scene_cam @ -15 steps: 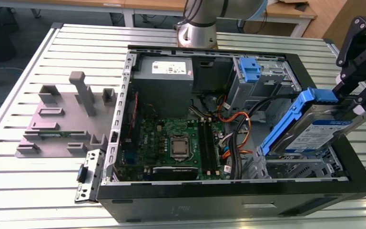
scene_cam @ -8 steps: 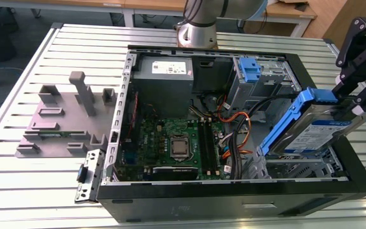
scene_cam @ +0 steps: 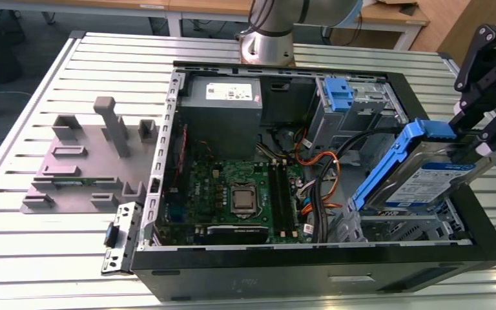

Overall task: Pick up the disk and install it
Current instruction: 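Insert the disk into the insertion slot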

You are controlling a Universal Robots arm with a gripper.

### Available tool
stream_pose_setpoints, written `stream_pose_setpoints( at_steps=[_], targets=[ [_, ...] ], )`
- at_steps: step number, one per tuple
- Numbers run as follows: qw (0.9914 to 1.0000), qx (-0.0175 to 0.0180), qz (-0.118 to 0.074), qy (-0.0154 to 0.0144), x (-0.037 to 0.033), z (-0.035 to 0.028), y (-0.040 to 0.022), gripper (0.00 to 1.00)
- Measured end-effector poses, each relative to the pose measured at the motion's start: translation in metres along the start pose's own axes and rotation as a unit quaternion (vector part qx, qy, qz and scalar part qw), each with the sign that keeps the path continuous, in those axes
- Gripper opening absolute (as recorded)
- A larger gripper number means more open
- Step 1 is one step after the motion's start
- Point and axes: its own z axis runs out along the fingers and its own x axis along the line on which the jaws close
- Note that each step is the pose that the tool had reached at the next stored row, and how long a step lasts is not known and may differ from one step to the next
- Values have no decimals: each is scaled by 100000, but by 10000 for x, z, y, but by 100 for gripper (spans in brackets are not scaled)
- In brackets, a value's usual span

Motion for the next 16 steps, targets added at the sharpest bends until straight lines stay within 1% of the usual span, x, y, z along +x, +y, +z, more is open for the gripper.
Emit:
stream_pose_setpoints(
  at_steps=[4,9,14,16],
  targets=[
    [100000,1,-2,14,-2,11,-1,35],
    [100000,-2,-2,6,-1,56,-1,35],
    [100000,-1,-2,13,0,57,-2,35],
    [100000,1,-3,1,0,71,-2,35]
  ],
)
